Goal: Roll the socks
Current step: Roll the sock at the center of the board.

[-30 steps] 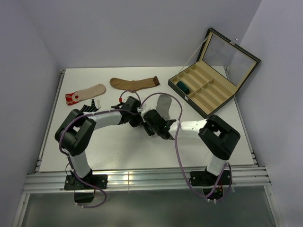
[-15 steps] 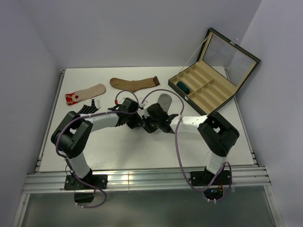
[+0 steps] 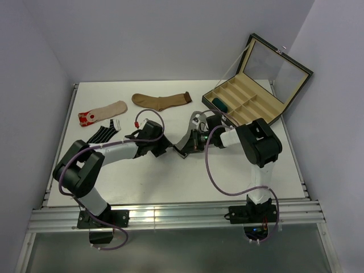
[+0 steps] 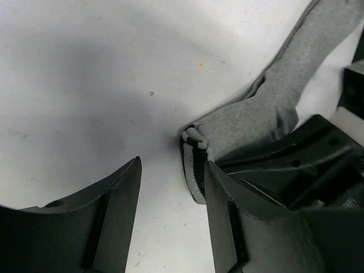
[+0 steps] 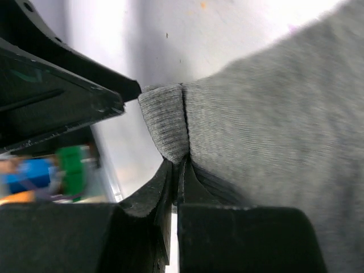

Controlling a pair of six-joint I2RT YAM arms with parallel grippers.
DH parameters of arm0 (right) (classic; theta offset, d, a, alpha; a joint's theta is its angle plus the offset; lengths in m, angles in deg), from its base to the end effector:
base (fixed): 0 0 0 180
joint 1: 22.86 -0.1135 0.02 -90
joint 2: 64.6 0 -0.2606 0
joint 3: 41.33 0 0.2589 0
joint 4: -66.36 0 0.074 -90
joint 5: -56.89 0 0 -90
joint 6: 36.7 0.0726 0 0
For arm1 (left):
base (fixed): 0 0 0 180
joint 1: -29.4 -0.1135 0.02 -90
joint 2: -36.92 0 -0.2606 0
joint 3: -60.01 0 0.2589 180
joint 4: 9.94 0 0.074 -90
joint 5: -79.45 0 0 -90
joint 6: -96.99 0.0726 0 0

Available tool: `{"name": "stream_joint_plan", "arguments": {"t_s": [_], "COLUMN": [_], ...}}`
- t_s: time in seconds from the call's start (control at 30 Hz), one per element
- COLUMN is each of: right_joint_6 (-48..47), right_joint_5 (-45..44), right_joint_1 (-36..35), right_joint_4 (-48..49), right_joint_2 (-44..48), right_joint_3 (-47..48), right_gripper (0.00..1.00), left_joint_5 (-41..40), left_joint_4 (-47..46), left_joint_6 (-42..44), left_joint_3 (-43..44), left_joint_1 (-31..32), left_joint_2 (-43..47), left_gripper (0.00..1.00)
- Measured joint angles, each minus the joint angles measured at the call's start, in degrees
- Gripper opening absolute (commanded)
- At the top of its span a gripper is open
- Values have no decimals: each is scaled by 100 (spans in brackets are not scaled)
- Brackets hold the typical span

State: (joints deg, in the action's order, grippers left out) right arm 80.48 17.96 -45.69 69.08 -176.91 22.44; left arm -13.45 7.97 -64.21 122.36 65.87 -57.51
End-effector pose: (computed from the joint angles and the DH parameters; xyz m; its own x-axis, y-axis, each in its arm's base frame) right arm 0.3225 0.1971 0.0748 -0.9276 -0.0791 -0.3651 -0.3595 0.4552 0.8146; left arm 0.2866 -0.2073 0.1236 -0.7357 -0.6319 -0.2439 -0.4002 0.6960 -0.5961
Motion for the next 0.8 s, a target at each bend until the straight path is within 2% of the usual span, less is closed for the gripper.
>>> {"name": "stream_joint_plan", "arguments": {"t_s": [0.2,0.63,0.73,0.8], "right_joint_6": [791,953,960,957], "right_joint_5": [767,835,835,831], "right_joint_1": [330,372,372,372], "right_joint_4": [645,667,658,654], "right_joint_2": [-367,-420,-420,-420], "right_joint_3": [-210,-221,-216,-216], "right_gripper": [0,0,0,1], "left_joint_5": [9,164,181,188], "left_joint_4": [-173,-319,-374,-402], "left_joint_6": [35,70,66,59], "left_joint_3": [70,439,511,555], "left_joint_1": [74,136,155,168], "left_joint_2": [-83,-684,-776,-837], "left_gripper": [52,50,47,38]}}
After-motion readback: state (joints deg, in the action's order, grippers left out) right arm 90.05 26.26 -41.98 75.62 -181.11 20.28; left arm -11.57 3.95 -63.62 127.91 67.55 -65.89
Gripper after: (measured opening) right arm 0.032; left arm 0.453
